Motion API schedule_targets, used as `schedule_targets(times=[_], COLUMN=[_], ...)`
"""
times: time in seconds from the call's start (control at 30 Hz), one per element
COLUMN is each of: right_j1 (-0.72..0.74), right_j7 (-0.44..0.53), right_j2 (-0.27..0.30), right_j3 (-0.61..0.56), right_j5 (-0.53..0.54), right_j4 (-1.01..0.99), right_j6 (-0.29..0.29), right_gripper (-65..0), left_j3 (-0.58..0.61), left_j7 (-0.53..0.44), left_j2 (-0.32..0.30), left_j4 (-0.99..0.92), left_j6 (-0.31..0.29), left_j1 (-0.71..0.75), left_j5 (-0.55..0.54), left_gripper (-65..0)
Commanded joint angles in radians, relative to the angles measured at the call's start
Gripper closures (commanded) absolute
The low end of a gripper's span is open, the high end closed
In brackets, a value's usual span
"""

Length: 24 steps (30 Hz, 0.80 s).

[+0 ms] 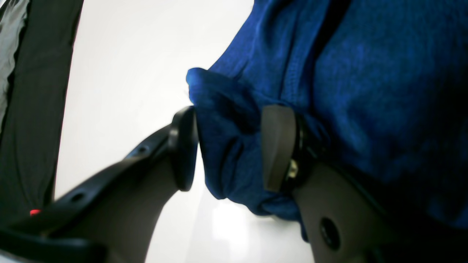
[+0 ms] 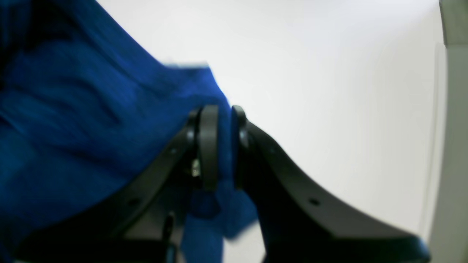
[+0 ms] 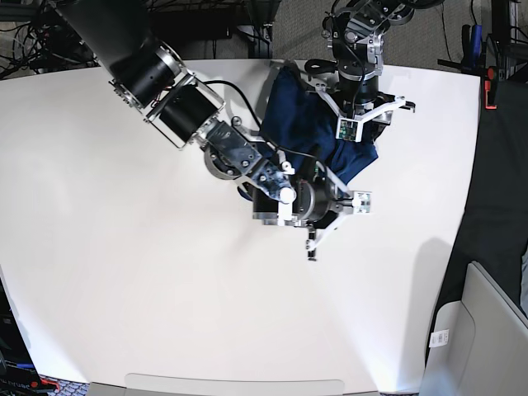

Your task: Fold the T-shirt properly

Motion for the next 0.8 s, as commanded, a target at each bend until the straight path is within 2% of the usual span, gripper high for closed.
schedule_targets(times=[0.0,0.13,0.2,0.33,0.5,0.6,0.67,0.77], right_j1=[0.034,0.032,0.031,0.028,0.006,-0.001,-0.018,-0.029], right_j7=[0.059,0.258,0.327,0.349,0.166,0.102,0.069,0.022], right_j2=[-0.032,-0.061,-0.072,-0.064,-0.017,0.034,0.081,0.138], right_j3=[0.007,0.007,0.007,0.007,0.009,0.018,0.069,0.121], right_j5=[0.007,0.007,0.007,0.012,0.02,0.109,0.176,0.242], right_j4=[0.001,-0.065,-0.096,-0.047,0.129,0.18,0.202,0.237], right_j6=[-0.005,-0.005,-0.005,-0.005,-0.005,-0.005,-0.005,-0.005], right_gripper=[-4.9,-4.9,-4.9,-5.0,-7.0,-13.5,-16.8,-17.5], left_j3=[-0.001,-0.001,-0.001,-0.001,-0.006,-0.006,-0.006,-0.007], left_j7=[-0.021,-0.021,-0.021,-0.021,-0.021,-0.021,-0.02,-0.02], left_j2=[-0.003,-0.003,-0.003,-0.006,-0.008,-0.006,-0.006,-0.006], left_j4=[0.02,0.02,0.02,0.02,0.02,0.02,0.02,0.02], left_j6=[0.009,0.009,0.009,0.009,0.009,0.009,0.009,0.009], left_j1=[-0.003,-0.003,-0.003,-0.003,-0.007,-0.01,-0.01,-0.012], left_j5=[0.017,0.019,0.019,0.019,0.019,0.019,0.019,0.019], left_gripper=[-27.0,-27.0,-27.0,-27.0,-27.7,-29.6,-31.9,-33.9])
